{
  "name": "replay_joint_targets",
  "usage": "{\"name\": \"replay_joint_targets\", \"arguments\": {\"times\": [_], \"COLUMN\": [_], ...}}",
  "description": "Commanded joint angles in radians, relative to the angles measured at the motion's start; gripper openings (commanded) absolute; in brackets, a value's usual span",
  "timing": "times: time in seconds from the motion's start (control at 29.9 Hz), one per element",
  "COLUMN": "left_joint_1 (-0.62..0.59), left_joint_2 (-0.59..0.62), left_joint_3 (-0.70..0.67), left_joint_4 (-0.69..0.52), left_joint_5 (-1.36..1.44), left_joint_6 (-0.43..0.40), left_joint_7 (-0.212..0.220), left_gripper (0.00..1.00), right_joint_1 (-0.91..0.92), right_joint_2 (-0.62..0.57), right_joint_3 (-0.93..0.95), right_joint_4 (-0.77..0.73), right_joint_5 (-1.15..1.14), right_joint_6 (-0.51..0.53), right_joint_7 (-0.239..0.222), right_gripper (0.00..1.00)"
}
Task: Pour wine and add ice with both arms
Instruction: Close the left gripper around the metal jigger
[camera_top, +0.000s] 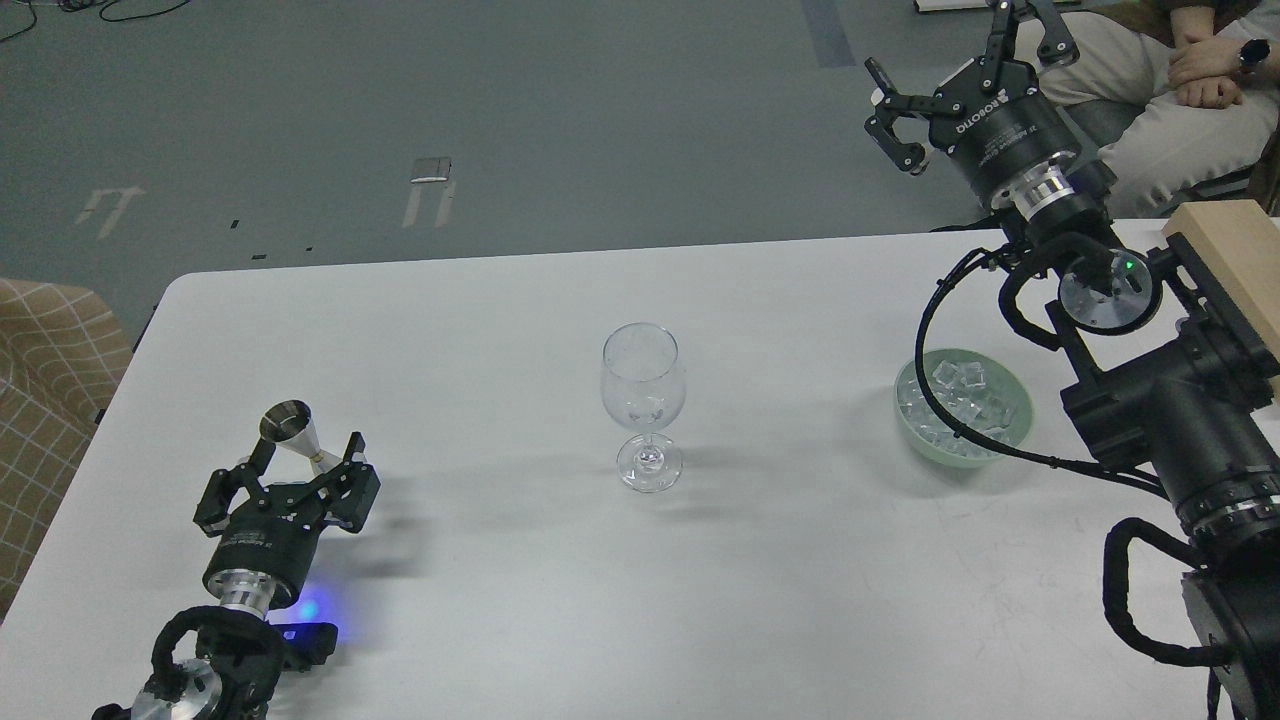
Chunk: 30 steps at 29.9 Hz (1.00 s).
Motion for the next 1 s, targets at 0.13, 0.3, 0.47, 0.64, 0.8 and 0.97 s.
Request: {"name": "replay_joint_targets", "arguments": {"times": [0.13, 0.3, 0.47, 0.64, 0.8, 0.97], "left_joint_1": [-0.020, -0.023, -0.022, -0.023, -0.025, -0.028], "left_joint_2": [0.001, -0.001, -0.001, 0.001, 0.002, 0.001], "left_joint_3": [-0.001, -0.002, -0.002, -0.005, -0.005, -0.010], "left_joint_4": [0.000, 0.002, 0.008, 0.014, 0.012, 0.012], "left_joint_5": [0.000, -0.001, -0.001, -0.001, 0.000, -0.003], "left_joint_6": [-0.008, -0.014, -0.021, -0.022, -0.022, -0.023], "left_joint_7": [0.000, 0.000, 0.002, 0.003, 0.002, 0.003], "left_gripper": [0.87, 0.81, 0.76, 0.71, 0.63, 0.57], "right_joint_1": [-0.002, -0.001, -0.001, -0.001, -0.001, 0.000], "right_joint_2": [0.002, 0.002, 0.002, 0.002, 0.002, 0.006], "right_joint_3": [-0.002, 0.000, -0.002, -0.002, -0.002, -0.002], "right_joint_4": [0.001, 0.001, 0.001, 0.001, 0.001, 0.001], "right_joint_5": [-0.001, -0.001, -0.001, -0.001, -0.001, -0.001], "right_joint_6": [0.000, 0.000, 0.000, 0.000, 0.000, 0.000], "right_joint_7": [0.000, -0.001, -0.001, 0.000, -0.001, -0.001], "right_gripper": [1.00, 1.00, 1.00, 1.00, 1.00, 1.00]}}
